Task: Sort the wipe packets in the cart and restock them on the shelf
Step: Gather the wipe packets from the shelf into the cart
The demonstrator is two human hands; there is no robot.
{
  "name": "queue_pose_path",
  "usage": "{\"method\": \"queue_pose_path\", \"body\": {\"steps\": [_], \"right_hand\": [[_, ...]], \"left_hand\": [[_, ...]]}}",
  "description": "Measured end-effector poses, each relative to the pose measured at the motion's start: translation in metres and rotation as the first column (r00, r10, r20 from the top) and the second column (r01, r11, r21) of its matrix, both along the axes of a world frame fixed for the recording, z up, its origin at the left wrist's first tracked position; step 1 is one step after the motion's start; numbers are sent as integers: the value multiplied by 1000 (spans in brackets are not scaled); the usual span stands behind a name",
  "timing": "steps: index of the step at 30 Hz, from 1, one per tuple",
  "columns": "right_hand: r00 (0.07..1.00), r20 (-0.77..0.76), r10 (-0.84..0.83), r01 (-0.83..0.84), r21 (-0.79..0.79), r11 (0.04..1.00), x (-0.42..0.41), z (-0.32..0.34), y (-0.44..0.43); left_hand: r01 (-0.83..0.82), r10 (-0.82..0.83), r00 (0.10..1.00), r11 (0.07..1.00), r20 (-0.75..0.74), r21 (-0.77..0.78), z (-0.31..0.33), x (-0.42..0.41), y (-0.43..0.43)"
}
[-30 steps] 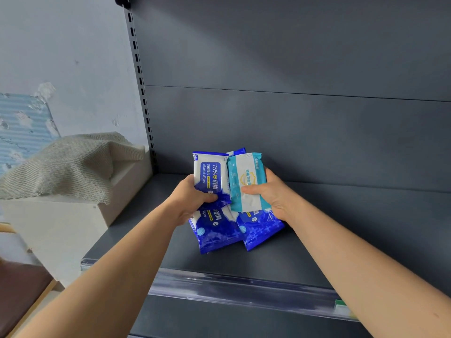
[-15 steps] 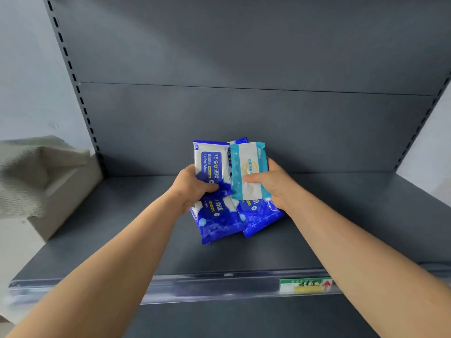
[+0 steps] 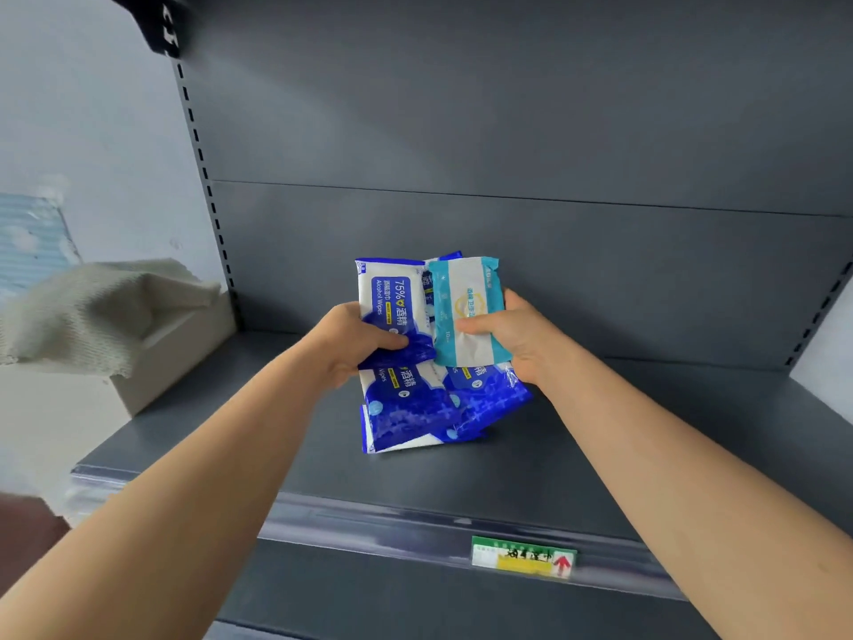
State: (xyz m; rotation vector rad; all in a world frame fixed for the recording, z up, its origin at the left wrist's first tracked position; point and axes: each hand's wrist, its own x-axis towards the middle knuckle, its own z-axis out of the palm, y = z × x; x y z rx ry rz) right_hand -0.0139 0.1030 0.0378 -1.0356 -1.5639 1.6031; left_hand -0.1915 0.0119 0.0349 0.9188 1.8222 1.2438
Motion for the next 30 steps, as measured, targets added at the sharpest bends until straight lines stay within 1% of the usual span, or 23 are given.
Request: {"method": "queue_pose_path", "body": {"steps": [3,7,10,13,17,20,23,27,30], "right_hand": [[994,95,46,-41,-55,998,2,-17,-5],[993,98,63,-51,-125,991,-1,-47,-15],[997,33,70,-64,-157,986,-2,-59,-17],[998,4,68,-66,-153,986,-1,-66,-16],[998,-43,54,-59,-134,989,9,-63,-14],[998,-63,27,-34,-103,994,24,-52,-9],[997,-69,-33,28,-68,997,47,-38,-4],[985,-63,-162,160,-36,986,92,-18,-4],[961,-83,-265,263,-33,964,136,-9,-7]], "left_hand": [[-40,41,999,994,6,-106,-17,8,-12],[-134,128,991,979,-45,-153,-42,23,-27],[-195,191,981,972,-47,-130,-48,30,-32],[-235,236,972,968,6,-89,-54,34,-36],[-240,240,966,971,93,-17,-58,44,-34],[-196,186,972,979,141,60,-53,55,-28],[-109,90,986,985,142,135,-40,68,-15],[44,-68,987,986,143,163,-24,96,11],[172,-199,970,969,142,178,-18,130,32]]}}
